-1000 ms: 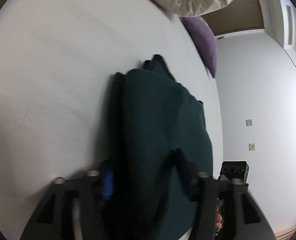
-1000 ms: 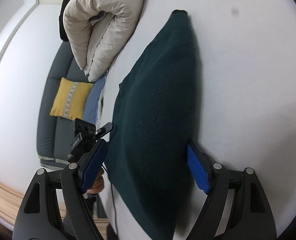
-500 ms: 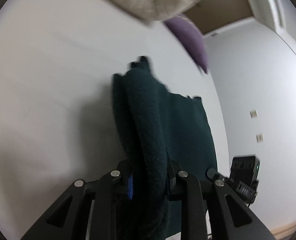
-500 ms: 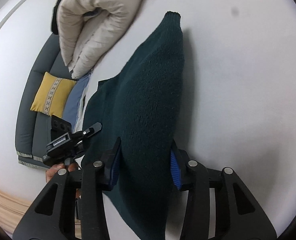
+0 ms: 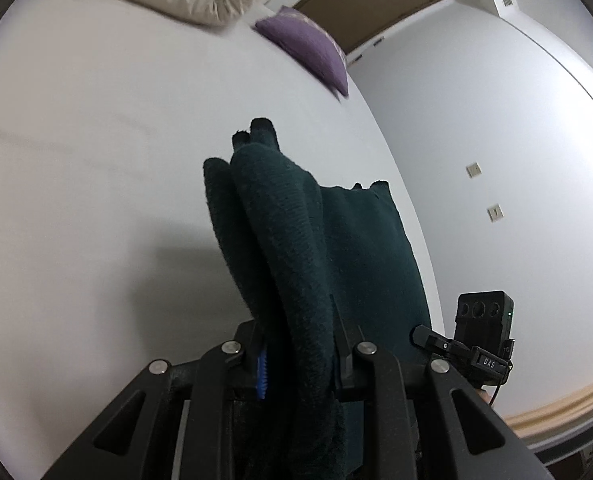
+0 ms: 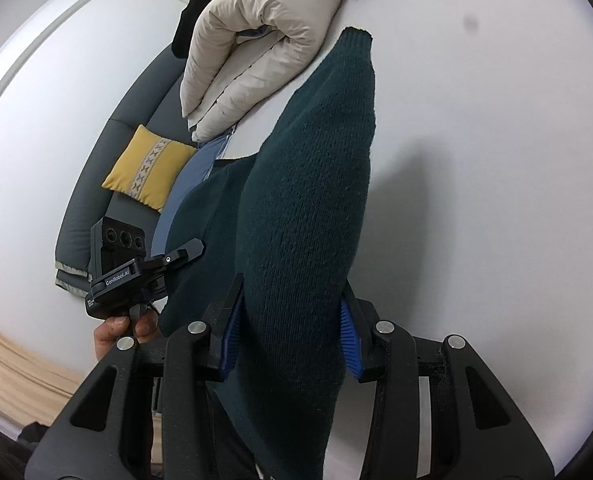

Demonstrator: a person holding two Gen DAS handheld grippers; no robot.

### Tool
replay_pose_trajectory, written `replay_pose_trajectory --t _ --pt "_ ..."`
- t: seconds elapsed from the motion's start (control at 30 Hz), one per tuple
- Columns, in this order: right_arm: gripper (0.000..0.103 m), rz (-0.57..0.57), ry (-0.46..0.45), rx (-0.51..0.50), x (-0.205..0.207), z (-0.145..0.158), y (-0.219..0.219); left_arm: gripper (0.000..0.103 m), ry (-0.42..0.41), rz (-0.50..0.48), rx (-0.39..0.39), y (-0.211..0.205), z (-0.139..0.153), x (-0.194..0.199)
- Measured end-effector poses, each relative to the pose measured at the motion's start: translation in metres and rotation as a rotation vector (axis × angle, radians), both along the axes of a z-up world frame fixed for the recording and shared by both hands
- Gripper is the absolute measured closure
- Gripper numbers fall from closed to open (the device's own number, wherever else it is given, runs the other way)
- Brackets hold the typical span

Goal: Fold small clothes

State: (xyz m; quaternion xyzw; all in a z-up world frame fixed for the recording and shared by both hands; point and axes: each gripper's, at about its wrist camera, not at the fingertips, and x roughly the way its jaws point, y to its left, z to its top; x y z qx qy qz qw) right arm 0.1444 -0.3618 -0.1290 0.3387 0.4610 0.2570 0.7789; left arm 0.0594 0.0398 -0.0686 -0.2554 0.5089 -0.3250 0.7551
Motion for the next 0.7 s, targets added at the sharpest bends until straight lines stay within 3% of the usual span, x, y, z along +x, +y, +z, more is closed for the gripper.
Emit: replay_pose_trajectory --t 0.13,0.23,0.27,0.3,0.37,0.4,0.53,0.7 --pt "0.064 -0.017 0.030 0.001 -0.046 -0.027 -0.013 0.079 0.050 -0.013 0.017 -0.010 -0.036 -0.024" --pt "0.064 -0.044 0.084 0.004 -0.063 -0.061 -0.026 0.079 0.137 -0.002 0.059 -0.021 -0.087 -0.027" --pt "0.064 -0.061 0.120 -0.012 -0.065 -0.078 -0.030 0.076 0.158 0.011 0.057 -0.021 -0.101 -0.027" --pt "0.064 -0.072 0.140 -0.018 -0.068 -0.090 -0.033 0.076 0.173 0.028 0.006 -0.017 -0.111 -0.027" --pt "0.063 -0.089 0.125 0.077 -0.075 -0.107 -0.043 0.075 0.190 0.053 -0.060 -0.012 -0.115 -0.029" --pt "0.064 -0.096 0.112 0.094 -0.078 -0.108 -0.045 0.075 0.182 0.051 -0.051 -0.014 -0.113 -0.031" --pt "0.059 -0.107 0.104 0.048 -0.084 -0.100 -0.041 0.072 0.152 0.049 -0.009 -0.017 -0.102 -0.032" --pt "0.057 -0.165 0.098 -0.027 -0.095 -0.080 -0.048 0.070 0.068 0.116 0.087 -0.007 -0.071 -0.042"
